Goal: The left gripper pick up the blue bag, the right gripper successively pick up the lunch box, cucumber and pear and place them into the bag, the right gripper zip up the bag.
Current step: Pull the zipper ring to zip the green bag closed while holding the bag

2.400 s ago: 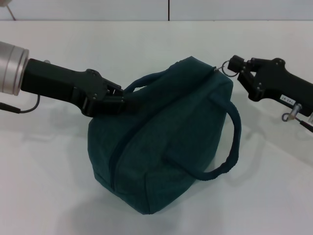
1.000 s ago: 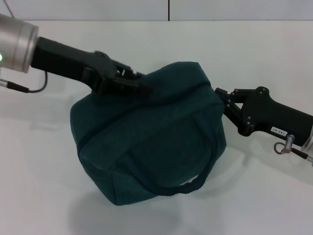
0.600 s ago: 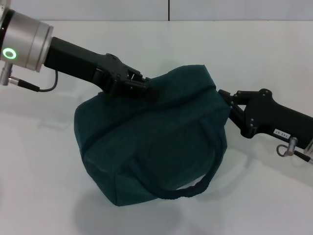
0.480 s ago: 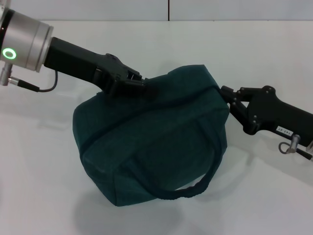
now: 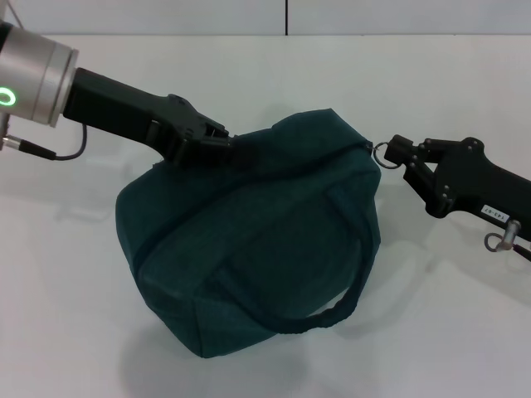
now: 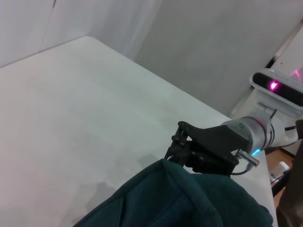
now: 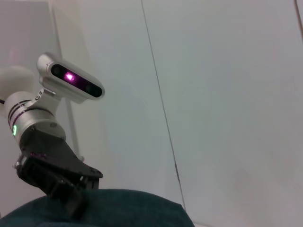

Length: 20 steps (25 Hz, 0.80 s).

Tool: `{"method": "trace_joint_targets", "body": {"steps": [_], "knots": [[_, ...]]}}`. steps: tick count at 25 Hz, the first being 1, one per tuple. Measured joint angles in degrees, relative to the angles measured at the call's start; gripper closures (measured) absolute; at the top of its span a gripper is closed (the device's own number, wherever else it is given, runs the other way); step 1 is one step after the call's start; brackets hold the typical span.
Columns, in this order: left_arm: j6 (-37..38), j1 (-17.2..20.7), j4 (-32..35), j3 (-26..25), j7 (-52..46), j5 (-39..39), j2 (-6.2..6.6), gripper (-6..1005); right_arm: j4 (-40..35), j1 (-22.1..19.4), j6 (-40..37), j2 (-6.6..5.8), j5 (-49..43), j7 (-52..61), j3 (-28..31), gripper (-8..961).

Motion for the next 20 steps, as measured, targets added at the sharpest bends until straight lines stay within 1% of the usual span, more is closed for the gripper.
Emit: {"method": "trace_joint_targets", "body": {"steps": [12, 16, 20], "knots": [[-0.4, -0.3, 0.0, -0.2, 0.1, 0.0, 0.16, 951, -0.3, 0.7, 6.4, 0.06, -0.3, -0.7, -0.5, 935], [-0.6, -0.3, 0.0, -0.2, 0.1, 0.0, 0.24, 951, -0.1, 1.3, 7.4, 0.13, -0.4, -0.8, -0.8, 935], [-1.2, -0.3, 0.0, -0.2, 0.1, -0.2, 0.24, 951, -0.2, 1.6, 7.6, 0.21, -0.6, -0.8, -2.5, 935]]}}
